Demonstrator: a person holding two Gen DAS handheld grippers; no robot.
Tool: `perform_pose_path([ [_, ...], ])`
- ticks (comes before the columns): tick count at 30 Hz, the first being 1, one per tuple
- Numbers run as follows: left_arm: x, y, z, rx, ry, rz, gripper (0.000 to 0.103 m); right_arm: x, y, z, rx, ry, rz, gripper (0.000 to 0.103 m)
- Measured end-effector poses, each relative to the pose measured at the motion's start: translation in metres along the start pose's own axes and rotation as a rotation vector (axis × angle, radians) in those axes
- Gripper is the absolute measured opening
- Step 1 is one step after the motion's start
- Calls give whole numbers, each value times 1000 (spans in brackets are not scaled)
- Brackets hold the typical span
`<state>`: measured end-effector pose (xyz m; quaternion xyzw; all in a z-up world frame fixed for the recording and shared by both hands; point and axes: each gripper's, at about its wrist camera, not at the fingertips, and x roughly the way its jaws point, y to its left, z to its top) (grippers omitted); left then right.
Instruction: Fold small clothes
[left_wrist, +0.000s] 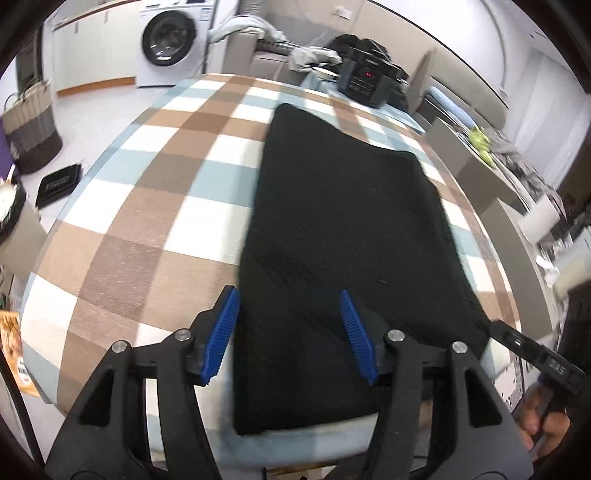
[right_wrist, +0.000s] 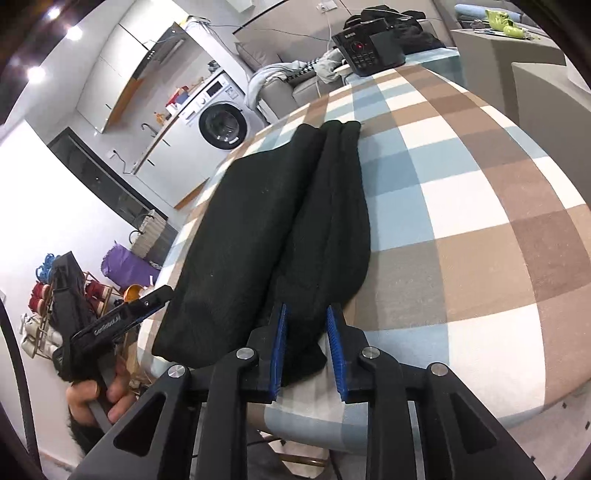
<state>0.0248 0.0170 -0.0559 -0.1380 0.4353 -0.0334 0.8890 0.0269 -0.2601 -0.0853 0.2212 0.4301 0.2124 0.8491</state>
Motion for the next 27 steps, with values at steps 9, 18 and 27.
perform_pose_path([
  [9, 12, -108, -28, 184, 127, -186, 54, 4, -10, -7, 36, 29, 76, 18],
  [18, 32, -155, -47, 288, 172, -120, 28, 12, -19, -11, 55, 43, 122, 18],
  [27, 20, -153, -28, 239, 118, -198, 2, 30, -10, -12, -1, 79, 106, 16],
])
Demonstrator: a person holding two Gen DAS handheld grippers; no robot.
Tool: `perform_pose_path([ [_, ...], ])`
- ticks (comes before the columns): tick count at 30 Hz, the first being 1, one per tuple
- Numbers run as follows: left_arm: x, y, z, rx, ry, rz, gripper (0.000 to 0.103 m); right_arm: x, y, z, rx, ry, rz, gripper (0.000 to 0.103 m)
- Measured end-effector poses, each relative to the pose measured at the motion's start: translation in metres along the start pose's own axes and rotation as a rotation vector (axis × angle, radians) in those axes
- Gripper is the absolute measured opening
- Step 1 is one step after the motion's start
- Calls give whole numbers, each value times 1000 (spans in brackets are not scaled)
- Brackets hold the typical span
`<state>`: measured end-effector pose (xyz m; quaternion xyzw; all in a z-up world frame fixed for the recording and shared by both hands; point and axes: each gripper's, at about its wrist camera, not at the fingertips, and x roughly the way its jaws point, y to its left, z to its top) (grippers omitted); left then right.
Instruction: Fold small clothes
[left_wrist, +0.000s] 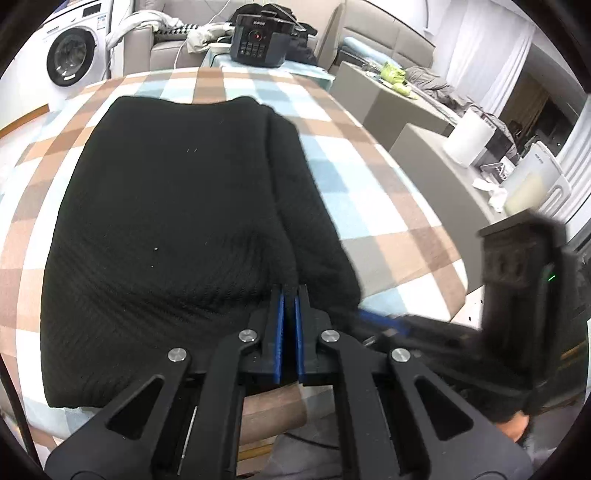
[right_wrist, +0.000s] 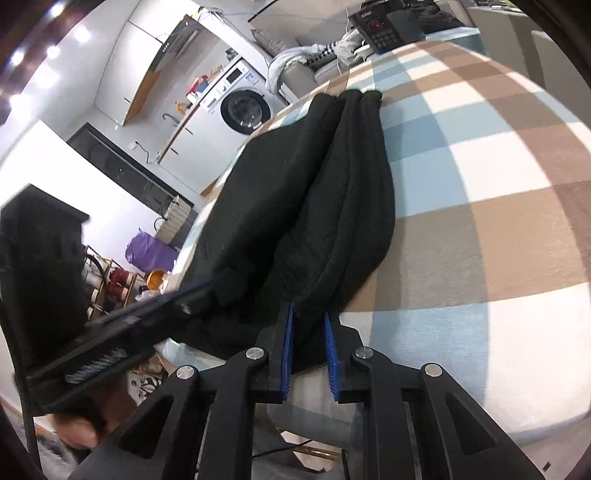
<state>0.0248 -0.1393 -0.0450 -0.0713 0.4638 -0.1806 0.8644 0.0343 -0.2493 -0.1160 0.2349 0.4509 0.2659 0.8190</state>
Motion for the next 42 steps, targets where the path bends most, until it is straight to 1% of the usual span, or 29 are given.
perform_pose_path([
  [6, -3, -17, 8, 45, -8, -36, 2, 4, -2, 0, 3, 9, 1, 16],
  [8, 1, -22, 5, 62, 11, -45, 2, 4, -2, 0, 7, 9, 0, 16],
  [11, 11, -19, -2, 50, 43, -56, 2, 4, -3, 1, 10, 9, -6, 16],
  [14, 13, -15, -5, 38, 45, -65, 2, 3, -8, 2, 34, 12, 5, 18],
  [17, 14, -17, -9, 61, 46, -57, 3, -4, -11, 4, 49, 14, -2, 20],
  [18, 14, -18, -10, 63, 44, -48, 4, -8, -11, 4, 51, 7, -15, 22],
  [19, 15, -18, -12, 58, 48, -42, 13, -12, -11, 4, 53, -2, -20, 24],
  [20, 15, -18, -15, 58, 57, -49, 21, -17, -11, 4, 52, -12, -30, 24],
  [21, 15, -19, -16, 58, 56, -54, 25, -21, -12, 3, 56, -25, -37, 25],
  [22, 13, -19, -19, 61, 54, -76, 34, -24, -13, 3, 60, -34, -35, 25],
  [23, 12, -21, -22, 72, 56, -86, 41, -28, -14, 2, 68, -49, -42, 25],
  [24, 11, -23, -24, 87, 57, -84, 42, -31, -14, 1, 73, -57, -44, 25],
  [26, 9, -25, -28, 101, 62, -106, 50, -33, -12, 1, 79, -70, -43, 25],
  [27, 7, -25, -30, 103, 64, -117, 51, -33, -10, 1, 78, -78, -42, 25],
  [30, 1, -21, -31, 101, 64, -141, 51, -26, -7, 2, 68, -61, -38, 25],
  [33, -1, -11, -31, 68, 82, -164, 51, -15, -8, 3, 31, 0, -88, 25],
  [34, -3, -6, -33, 54, 93, -180, 51, -15, -9, 2, 38, 0, -91, 25],
  [36, -9, 1, -34, 34, 75, -188, 51, -23, -5, 1, 30, -25, -92, 25],
  [38, -19, 8, -35, 21, 53, -190, 51, -33, 2, 1, 5, -64, -69, 25],
  [40, -30, 17, -34, 5, 23, -186, 51, -37, 10, 2, -17, -75, -28, 25],
  [42, -37, 25, -33, -9, 4, -167, 51, -36, 18, 1, -42, -63, 9, 25],
])
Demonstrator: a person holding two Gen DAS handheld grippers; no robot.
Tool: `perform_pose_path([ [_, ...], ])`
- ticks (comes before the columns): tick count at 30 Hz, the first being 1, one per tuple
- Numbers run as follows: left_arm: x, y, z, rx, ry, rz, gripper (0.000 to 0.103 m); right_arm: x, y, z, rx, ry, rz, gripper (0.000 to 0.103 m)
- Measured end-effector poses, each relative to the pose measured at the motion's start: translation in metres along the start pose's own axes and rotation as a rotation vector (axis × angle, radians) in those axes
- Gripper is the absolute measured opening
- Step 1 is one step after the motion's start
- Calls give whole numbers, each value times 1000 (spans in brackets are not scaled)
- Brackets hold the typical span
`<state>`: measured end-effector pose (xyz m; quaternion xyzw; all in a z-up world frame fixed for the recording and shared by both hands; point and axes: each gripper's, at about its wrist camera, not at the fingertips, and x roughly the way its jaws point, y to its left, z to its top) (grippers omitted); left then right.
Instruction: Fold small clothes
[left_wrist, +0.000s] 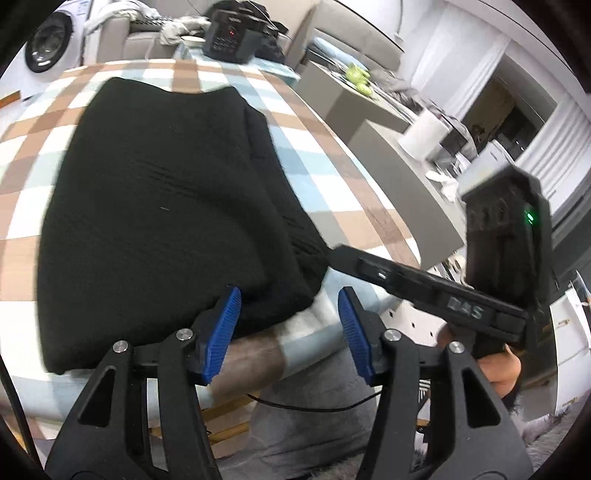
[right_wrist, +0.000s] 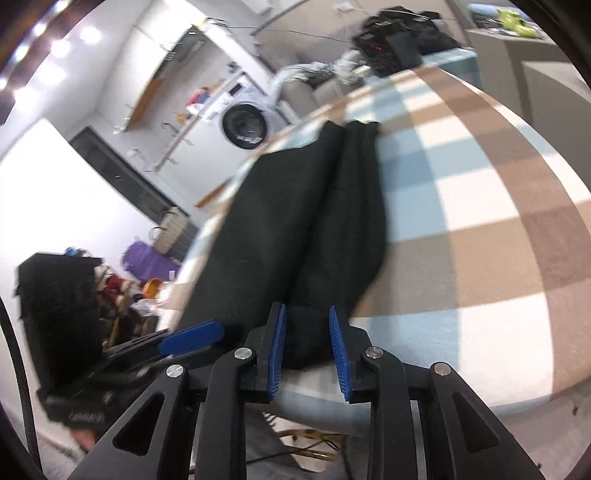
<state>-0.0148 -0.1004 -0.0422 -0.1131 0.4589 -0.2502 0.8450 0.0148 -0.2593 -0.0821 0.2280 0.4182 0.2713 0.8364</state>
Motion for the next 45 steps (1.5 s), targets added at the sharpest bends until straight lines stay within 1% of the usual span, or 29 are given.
perform_pose_path([
  [3, -15, 20, 2, -34, -40, 43, 51, 8, 11, -4, -31, 33, 82, 25],
  [4, -18, 26, 3, -45, -56, 62, 52, 13, 14, -6, -44, 51, 87, 25],
  [6, -21, 43, 4, -64, -78, 113, 55, 26, 19, -9, -80, 93, 28, 25],
  [7, -19, 51, 5, -74, -73, 140, 55, 33, 19, -11, -89, 119, -13, 22],
  [8, -19, 59, 5, -86, -67, 156, 55, 35, 20, -14, -93, 125, -16, 15],
  [9, -18, 66, 5, -96, -62, 163, 55, 34, 21, -14, -105, 121, -26, 12],
  [10, -17, 74, 3, -103, -58, 175, 55, 32, 22, -14, -115, 122, -24, 5],
  [12, -17, 85, 0, -109, -56, 193, 55, 23, 23, -13, -124, 105, -3, 4],
  [14, -15, 93, -3, -116, -46, 207, 55, 17, 17, -10, -97, 118, 1, 4],
  [17, -11, 97, -5, -104, -40, 203, 55, 20, 1, -10, -44, 144, -44, 1],
  [19, -8, 97, -6, -92, -40, 208, 55, 26, -7, -13, -10, 163, -50, 1],
  [22, -6, 99, -6, -94, -38, 209, 55, 21, 1, -15, -39, 142, -56, 2],
  [24, -8, 97, -6, -96, -39, 209, 55, 15, 4, -13, -27, 125, -19, 4],
  [25, -10, 95, -7, -96, -37, 211, 55, 13, 6, -12, -28, 116, -6, 8],
  [26, -12, 94, -7, -96, -38, 208, 55, 12, 7, -11, -29, 107, 1, 15],
  [27, -14, 92, -8, -92, -38, 201, 55, 13, 7, -11, -30, 100, 2, 18],
  [28, -16, 90, -10, -85, -37, 192, 55, 16, 7, -10, -31, 102, 4, 18],
  [30, -18, 86, -15, -65, -29, 185, 55, 27, 7, -11, -27, 130, 10, 18],
  [32, -17, 83, -22, -52, -18, 197, 55, 32, 10, -11, -44, 125, 21, 18],
  [33, -16, 82, -25, -50, -15, 200, 55, 33, 13, -12, -72, 123, 3, 16],
  [34, -16, 82, -28, -49, -13, 205, 55, 34, 17, -13, -104, 132, -26, 10],
  [35, -16, 81, -30, -48, -11, 207, 55, 37, 18, -13, -111, 149, -41, 6],
  [37, -18, 81, -33, -48, -11, 205, 55, 38, 15, -12, -90, 170, -42, 6],
  [38, -19, 80, -33, -46, -10, 204, 55, 35, 17, -11, -95, 166, -46, 6],
  [39, -21, 80, -34, -45, -12, 202, 55, 30, 21, -8, -100, 136, -36, 7],
  [41, -26, 81, -32, -56, -22, 195, 55, 26, 23, -2, -79, 95, -14, 15],
  [43, -29, 83, -31, -71, -33, 185, 55, 32, 22, 5, -67, 75, -43, 15],
  [45, -32, 87, -28, -87, -46, 187, 55, 42, 19, 8, -49, 76, -64, 15],
])
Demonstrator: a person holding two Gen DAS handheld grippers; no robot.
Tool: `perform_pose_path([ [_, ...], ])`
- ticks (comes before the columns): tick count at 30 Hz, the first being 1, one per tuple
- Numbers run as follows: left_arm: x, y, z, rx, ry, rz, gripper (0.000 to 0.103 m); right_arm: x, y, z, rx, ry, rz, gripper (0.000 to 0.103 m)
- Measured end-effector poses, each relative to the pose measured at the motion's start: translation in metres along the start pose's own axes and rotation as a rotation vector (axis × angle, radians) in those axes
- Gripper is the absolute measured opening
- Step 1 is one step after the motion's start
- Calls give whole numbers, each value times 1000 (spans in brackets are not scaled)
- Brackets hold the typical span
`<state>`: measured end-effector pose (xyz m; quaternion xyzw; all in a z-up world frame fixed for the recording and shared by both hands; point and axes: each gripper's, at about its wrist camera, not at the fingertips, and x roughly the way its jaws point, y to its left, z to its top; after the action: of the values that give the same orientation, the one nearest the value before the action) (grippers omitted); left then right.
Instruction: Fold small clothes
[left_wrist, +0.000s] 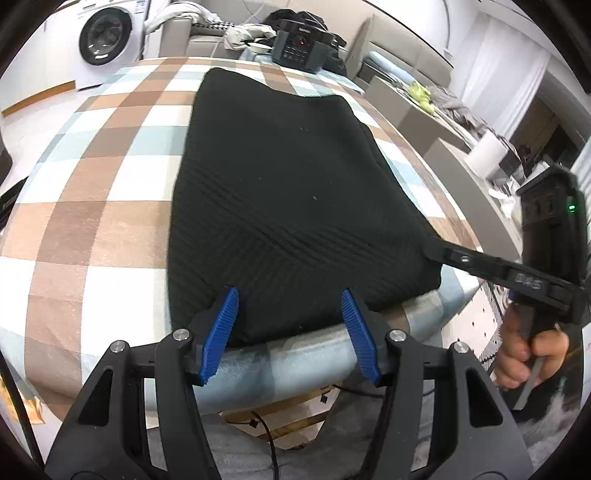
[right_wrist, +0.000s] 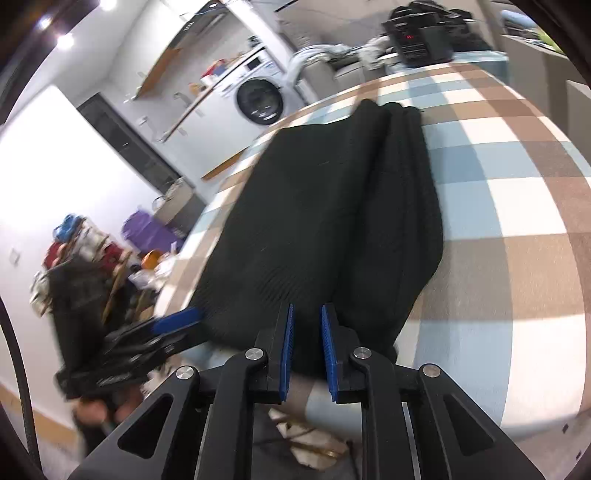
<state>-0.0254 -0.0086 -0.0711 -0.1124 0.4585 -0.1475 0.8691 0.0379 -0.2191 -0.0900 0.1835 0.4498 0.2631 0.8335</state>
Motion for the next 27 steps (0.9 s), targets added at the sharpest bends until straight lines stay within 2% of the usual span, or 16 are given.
perform_pose_path([
  [1, -1, 3, 1, -10, -6, 4, 55, 5, -3, 0, 15, 6, -15, 15],
  [3, -1, 8, 3, -30, -11, 14, 55, 7, -2, 0, -14, 7, -51, 8],
  [7, -3, 21, 6, -71, -26, 10, 55, -4, 0, -1, -20, 9, -42, 8],
  [9, -4, 26, 8, -92, -34, 11, 55, -16, -3, 0, 7, -28, -25, 18],
  [10, -4, 28, 10, -98, -38, 14, 55, -22, -6, 0, 19, -53, -31, 34],
  [11, -4, 29, 10, -102, -41, 18, 55, -25, -7, 0, 22, -67, -40, 42],
  [16, -11, 42, 13, -141, -79, 47, 55, -26, -14, -3, 53, -57, -63, 47],
  [20, -8, 56, 11, -166, -66, 72, 56, -26, -8, -7, 36, -56, -55, 61],
  [25, 6, 56, 7, -150, -28, 78, 56, -27, -7, -10, 19, -51, -94, 62],
  [27, 10, 56, 6, -152, -18, 78, 56, -28, -9, -12, 19, -55, -138, 62],
])
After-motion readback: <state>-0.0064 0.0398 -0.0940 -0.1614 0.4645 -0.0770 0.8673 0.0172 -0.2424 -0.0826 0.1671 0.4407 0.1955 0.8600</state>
